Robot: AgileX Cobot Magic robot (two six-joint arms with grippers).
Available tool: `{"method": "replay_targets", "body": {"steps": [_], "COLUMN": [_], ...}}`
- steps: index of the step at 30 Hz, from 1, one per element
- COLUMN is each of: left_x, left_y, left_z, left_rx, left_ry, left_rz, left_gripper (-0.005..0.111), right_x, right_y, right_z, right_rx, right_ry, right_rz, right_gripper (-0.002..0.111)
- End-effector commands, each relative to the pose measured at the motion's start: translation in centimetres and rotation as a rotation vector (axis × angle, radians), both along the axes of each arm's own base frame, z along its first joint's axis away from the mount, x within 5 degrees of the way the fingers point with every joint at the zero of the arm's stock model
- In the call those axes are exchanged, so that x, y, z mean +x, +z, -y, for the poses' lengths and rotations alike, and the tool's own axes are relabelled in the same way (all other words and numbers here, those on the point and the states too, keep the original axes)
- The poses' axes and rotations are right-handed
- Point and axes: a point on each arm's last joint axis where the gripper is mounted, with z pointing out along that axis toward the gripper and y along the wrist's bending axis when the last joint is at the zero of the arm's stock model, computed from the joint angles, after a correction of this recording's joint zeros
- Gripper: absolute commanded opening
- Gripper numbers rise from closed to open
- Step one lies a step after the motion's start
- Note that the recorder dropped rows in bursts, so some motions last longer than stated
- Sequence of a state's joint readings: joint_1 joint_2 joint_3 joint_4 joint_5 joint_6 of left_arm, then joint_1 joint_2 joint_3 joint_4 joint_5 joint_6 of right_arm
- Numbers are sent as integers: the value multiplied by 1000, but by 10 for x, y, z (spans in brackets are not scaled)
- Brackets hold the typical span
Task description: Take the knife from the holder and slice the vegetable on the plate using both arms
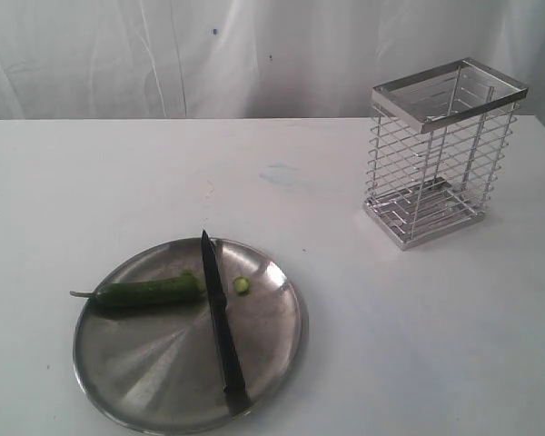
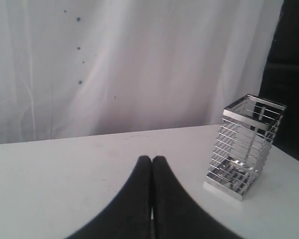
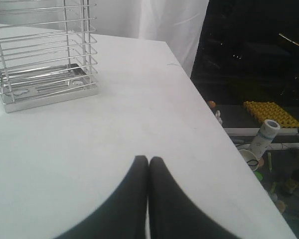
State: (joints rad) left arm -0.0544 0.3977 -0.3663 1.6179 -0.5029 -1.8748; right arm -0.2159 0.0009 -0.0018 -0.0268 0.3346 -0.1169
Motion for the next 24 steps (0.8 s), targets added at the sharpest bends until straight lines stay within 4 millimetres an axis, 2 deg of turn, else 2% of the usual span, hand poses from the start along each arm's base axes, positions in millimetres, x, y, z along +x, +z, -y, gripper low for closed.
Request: {"method": "replay_targets", "body": {"steps": [1,3,8,11,14,17,20,24], "left_x": [-7,-10,-13,-9,-6,-3,-7,-19], "left_y": [0,3,3,3,-3,-25,-57,-109], "left_z": [7,0,5,1,-5,-11,-13,-22], "left_rx": [7,-6,21,-82,-39,113,246,233], "left_ry": [-82,-11,-76,-24,49,128,125,209], "left_rz": [17,49,58,26,48,13,-58,-108], "left_gripper": [0,0,0,0,0,0,0,0], "right_x": [0,0,0,0,0,0,0,0], "right_y": [-1,-1,-1,-1,-1,-1,-1,-1], "right_z": [0,0,0,0,0,0,0,0], "right_rx": [-8,-7,-7,-7,-7,-7,-7,-7], "right_ry": [-5,-5,-5,-5,-5,-5,-5,-5], "right_rz": [-3,-5,-5,-5,-5,-5,-5,-5], "right_gripper": [0,0,0,0,0,0,0,0]}}
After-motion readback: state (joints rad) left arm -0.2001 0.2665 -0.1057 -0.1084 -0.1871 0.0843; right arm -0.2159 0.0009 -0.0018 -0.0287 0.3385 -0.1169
